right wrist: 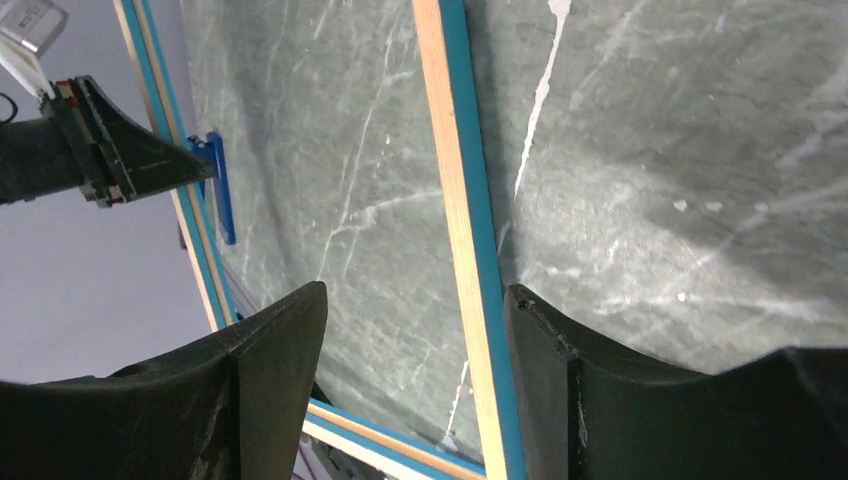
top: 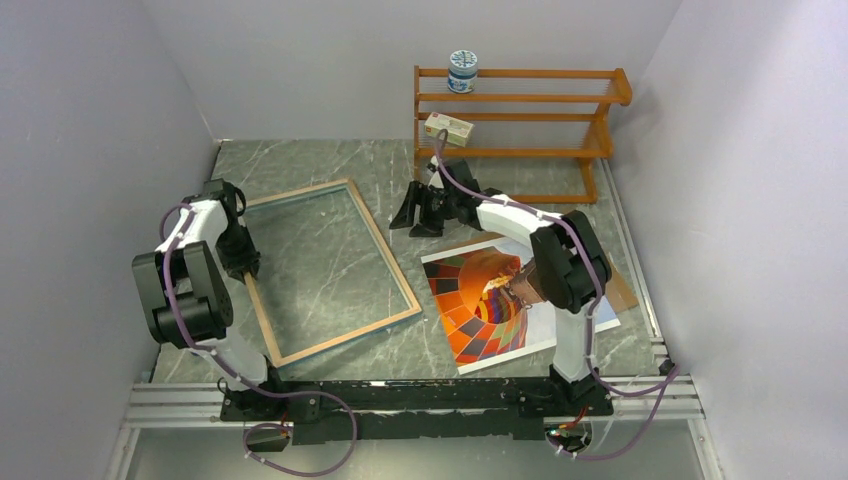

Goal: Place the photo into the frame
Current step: Turn over the photo frame at the center of the board.

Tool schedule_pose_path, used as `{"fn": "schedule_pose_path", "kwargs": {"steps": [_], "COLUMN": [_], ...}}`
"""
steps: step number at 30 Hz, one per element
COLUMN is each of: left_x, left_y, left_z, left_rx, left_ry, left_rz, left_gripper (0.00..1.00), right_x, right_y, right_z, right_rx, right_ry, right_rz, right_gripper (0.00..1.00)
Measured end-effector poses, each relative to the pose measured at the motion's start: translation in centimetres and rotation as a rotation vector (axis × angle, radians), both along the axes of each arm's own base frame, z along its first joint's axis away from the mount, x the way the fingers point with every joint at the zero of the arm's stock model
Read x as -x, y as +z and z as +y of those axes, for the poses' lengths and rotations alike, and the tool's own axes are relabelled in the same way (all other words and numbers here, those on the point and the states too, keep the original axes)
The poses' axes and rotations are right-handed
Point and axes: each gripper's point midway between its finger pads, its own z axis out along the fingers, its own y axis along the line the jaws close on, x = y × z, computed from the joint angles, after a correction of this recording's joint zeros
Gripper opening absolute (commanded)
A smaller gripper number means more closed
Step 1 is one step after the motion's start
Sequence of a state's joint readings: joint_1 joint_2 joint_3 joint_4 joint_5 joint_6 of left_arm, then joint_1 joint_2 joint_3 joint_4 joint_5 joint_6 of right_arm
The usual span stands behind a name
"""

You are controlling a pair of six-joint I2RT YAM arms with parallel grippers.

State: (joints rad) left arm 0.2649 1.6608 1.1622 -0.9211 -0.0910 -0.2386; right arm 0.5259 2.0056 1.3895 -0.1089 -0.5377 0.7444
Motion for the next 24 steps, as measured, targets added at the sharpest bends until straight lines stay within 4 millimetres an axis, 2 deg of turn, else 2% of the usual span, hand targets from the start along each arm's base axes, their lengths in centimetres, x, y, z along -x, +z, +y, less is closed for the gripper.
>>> {"fn": "schedule_pose_path", "kwargs": {"steps": [3,6,9,12,15,21,24], "left_x": [-0.3,-0.4,-0.5,-0.7,-0.6,-0.6,-0.8], "left_y": [-0.5,-0.6,-0.6,-0.6,-0.6,-0.4,0.3], "left_z": [0.5,0.8,1.0,1.1,1.3,1.5,1.4], "left_rx": [-0.010,-0.018,-0.029,-0.035,-0.050,-0.059,-0.059], "left_ry": [0.015,0.027,0.041,0.054,0.062,0.066,0.067], "left_rz": [0.018,0.017,0.014,0.008,0.011,0.007,-0.019], "left_gripper": [0.22,0.43,0.56,0.64,0.74,0.85,0.88], "right_x": [0.3,0.9,1.9,2.7,3.1,3.8,4.2], "right_y": [0.9,3.2,6.1,8.3,9.5,10.2,10.1], "right_z": [-1.0,-2.0,-3.3,-4.4,-5.2,-6.6,-7.8], "right_rx": [0.034,0.043,0.036,0.032,0.031,0.071,0.118], "right_ry": [-0.022,-0.048,-0.081,-0.117,-0.145,-0.188,-0.220], "right_rz": [-0.022,-0.070,-0.131,-0.183,-0.209,-0.209,-0.200], "right_gripper": [0.69,0.69,0.69,0.69,0.69,0.69,0.69]}}
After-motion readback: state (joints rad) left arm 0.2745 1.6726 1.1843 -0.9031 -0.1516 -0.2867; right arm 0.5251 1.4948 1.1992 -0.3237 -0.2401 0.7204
